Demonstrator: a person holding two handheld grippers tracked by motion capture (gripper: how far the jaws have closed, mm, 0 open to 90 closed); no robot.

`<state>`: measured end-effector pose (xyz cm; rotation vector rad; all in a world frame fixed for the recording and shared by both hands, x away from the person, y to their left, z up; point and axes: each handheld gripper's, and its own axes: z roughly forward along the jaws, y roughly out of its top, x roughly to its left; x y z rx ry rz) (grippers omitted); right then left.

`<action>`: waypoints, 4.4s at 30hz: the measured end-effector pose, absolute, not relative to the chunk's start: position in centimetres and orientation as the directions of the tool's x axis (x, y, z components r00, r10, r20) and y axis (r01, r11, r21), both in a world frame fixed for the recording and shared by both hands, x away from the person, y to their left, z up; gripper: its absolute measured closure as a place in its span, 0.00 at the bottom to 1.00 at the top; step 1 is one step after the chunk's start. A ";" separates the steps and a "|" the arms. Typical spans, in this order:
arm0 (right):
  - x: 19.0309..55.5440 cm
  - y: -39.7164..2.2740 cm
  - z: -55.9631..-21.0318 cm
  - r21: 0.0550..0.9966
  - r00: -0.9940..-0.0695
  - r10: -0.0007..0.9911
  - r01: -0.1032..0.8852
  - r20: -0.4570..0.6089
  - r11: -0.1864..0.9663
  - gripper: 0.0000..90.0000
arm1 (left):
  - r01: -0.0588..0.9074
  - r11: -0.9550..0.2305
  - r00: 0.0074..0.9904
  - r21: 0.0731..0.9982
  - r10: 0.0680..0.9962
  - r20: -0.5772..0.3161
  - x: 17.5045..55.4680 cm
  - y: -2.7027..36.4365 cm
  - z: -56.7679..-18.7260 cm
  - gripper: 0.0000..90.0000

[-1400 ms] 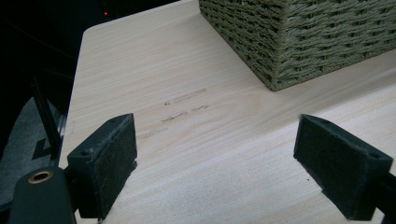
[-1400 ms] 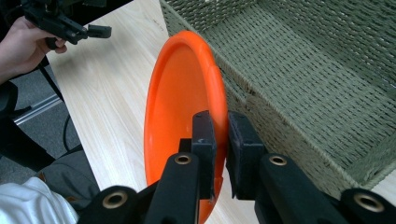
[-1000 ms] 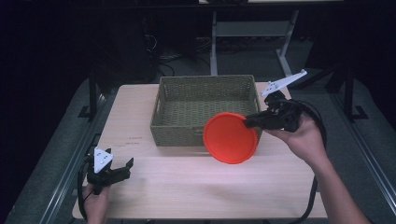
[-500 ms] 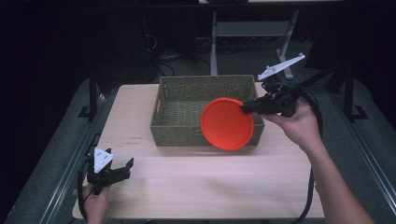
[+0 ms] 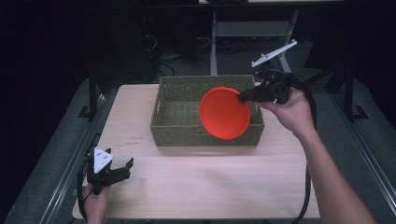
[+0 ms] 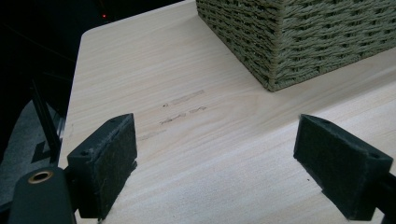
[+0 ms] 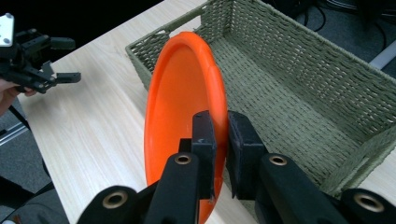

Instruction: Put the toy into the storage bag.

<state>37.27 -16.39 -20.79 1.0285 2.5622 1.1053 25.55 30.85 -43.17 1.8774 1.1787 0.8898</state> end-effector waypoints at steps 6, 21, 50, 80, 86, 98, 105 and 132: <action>38.2 -16.3 -20.8 0.689 -0.735 0.668 0.542 0.112 0.481 0.91 | 0.419 -0.301 0.334 0.857 0.928 0.163 25.6 30.9 -43.2 0.14; 40.4 -15.8 -20.9 0.686 -0.705 0.698 0.570 0.127 0.451 0.91 | 0.413 -0.316 0.344 0.854 0.922 0.175 25.6 30.8 -43.2 0.14; 44.4 -15.6 -21.9 0.663 -0.636 0.759 0.631 0.143 0.403 0.91 | 0.409 -0.308 0.342 0.859 0.925 0.168 25.7 30.9 -43.1 0.14; 48.2 -16.1 -28.1 0.611 -0.556 0.801 0.720 0.223 0.330 0.91 | 0.406 -0.319 0.352 0.857 0.919 0.176 25.6 30.6 -43.1 0.14; 48.5 -15.9 -28.8 0.603 -0.556 0.802 0.723 0.220 0.336 0.91 | 0.405 -0.317 0.355 0.858 0.919 0.173 25.6 30.6 -43.2 0.14; 49.0 -15.8 -29.6 0.590 -0.549 0.803 0.736 0.233 0.332 0.91 | 0.409 -0.316 0.344 0.856 0.922 0.176 25.7 30.7 -43.1 0.14; 49.2 -16.1 -30.5 0.589 -0.548 0.801 0.739 0.241 0.328 0.91 | 0.414 -0.311 0.340 0.856 0.925 0.172 25.7 30.8 -43.1 0.14; 50.1 -14.5 -34.7 0.487 -0.541 0.800 0.789 0.261 0.375 0.90 | 0.409 -0.307 0.342 0.859 0.925 0.168 25.7 30.7 -43.1 0.14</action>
